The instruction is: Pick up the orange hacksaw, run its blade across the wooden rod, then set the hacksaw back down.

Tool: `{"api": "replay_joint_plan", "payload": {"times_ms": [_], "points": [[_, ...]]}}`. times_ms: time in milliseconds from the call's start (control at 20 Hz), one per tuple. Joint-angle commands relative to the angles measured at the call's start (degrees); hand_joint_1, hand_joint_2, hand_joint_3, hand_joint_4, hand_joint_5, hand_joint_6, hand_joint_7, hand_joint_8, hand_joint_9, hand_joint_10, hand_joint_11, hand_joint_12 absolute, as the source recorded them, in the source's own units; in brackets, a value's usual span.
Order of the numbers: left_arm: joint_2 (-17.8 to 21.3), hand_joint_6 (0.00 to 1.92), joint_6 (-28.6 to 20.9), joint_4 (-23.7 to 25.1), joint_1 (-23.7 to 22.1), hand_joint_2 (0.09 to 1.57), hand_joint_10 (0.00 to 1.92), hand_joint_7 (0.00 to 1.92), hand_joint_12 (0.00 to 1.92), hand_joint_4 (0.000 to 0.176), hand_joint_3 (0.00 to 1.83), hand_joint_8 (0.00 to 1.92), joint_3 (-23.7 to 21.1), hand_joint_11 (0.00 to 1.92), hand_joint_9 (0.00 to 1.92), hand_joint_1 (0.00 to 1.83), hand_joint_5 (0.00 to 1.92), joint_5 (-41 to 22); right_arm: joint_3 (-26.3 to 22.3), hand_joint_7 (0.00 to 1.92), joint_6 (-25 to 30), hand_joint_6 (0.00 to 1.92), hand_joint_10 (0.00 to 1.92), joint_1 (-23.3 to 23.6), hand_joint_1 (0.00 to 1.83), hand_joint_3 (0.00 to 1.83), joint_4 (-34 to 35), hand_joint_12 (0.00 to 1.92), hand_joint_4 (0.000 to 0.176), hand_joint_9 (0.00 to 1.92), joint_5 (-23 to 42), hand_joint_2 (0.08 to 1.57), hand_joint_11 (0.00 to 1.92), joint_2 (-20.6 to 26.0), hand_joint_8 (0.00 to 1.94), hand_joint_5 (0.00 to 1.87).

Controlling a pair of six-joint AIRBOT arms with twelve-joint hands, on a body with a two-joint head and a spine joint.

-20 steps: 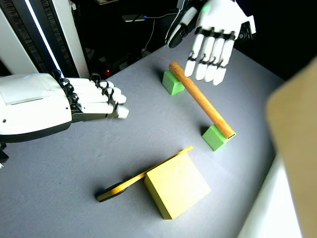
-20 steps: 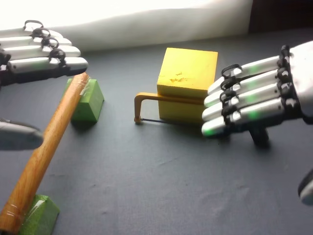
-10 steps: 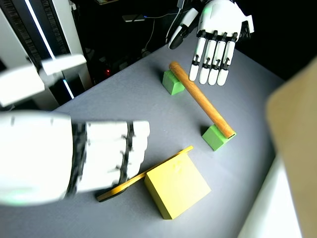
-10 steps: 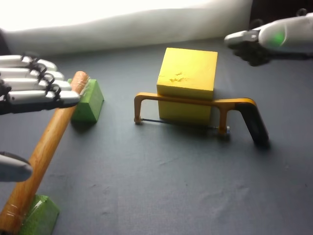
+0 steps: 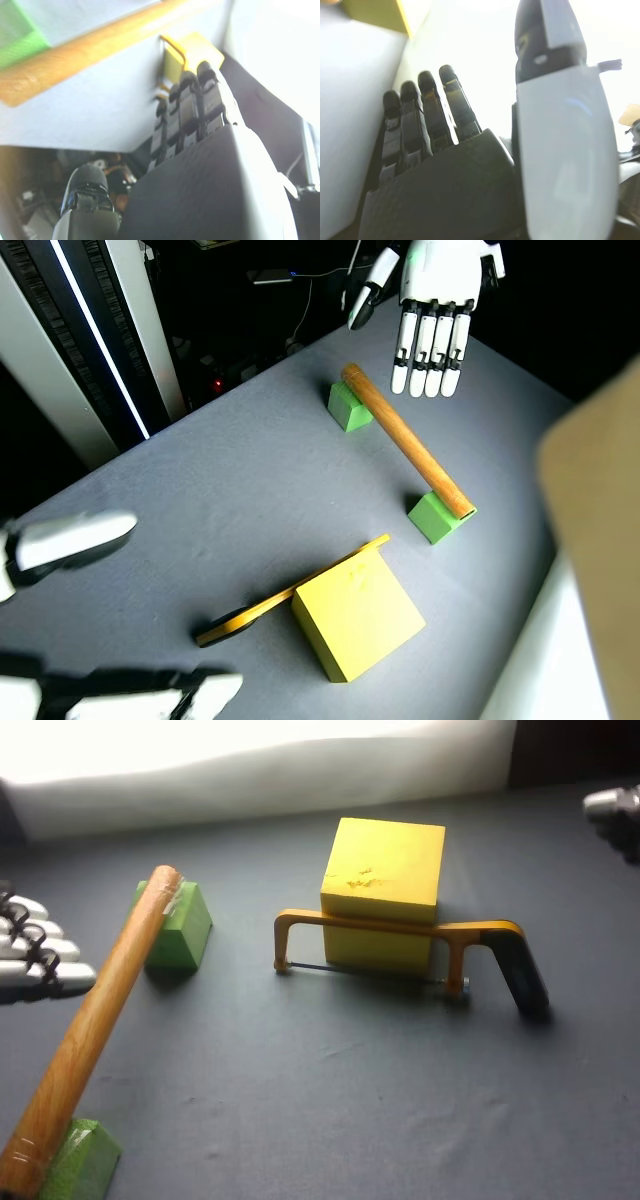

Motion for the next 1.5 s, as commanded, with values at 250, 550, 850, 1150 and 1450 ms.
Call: {"api": "replay_joint_plan", "payload": {"times_ms": [250,550,850,1150,1450], "points": [[3.1,0.0,-1.6,2.1,2.1,1.21,0.0,0.14,0.23,0.0,0.0,0.0,-1.6,0.0,0.12,0.02,0.11,-3.0,2.3,0.06,-13.6,0.0,0.0,-9.2,0.83,0.01,18.5,0.42,0.0,0.07,9.0,1.05,0.0,-2.4,0.0,0.06],[4.3,0.0,-3.3,4.5,2.9,1.21,0.0,0.08,0.13,0.0,0.0,0.0,-4.8,0.0,0.06,0.0,0.08,2.2,11.0,0.03,-19.6,0.0,0.0,-14.7,0.9,0.02,24.2,0.33,0.0,0.05,16.4,1.18,0.0,-9.4,0.0,0.03],[4.3,0.0,-4.1,7.8,4.3,1.23,0.0,0.11,0.18,0.0,0.0,0.0,-7.1,0.0,0.08,0.0,0.11,6.9,11.0,0.06,-28.8,0.0,0.0,-20.3,1.05,0.0,45.2,0.46,0.0,0.09,17.0,1.19,0.0,-15.3,0.0,0.08],[3.7,0.0,-4.7,9.6,4.8,1.22,0.0,0.1,0.14,0.0,0.0,0.0,-8.0,0.0,0.07,0.0,0.09,8.7,12.3,0.11,-29.2,0.01,0.01,-21.8,1.08,0.0,47.1,0.52,0.0,0.12,17.9,1.13,0.0,-18.2,0.01,0.11],[2.9,0.0,-5.6,10.7,5.5,1.23,0.0,0.12,0.18,0.0,0.0,0.0,-9.0,0.0,0.09,0.0,0.11,10.1,12.3,0.12,-32.6,0.0,0.0,-22.2,1.05,0.01,53.4,0.62,0.0,0.15,18.2,1.15,0.0,-20.3,0.0,0.12]]}}
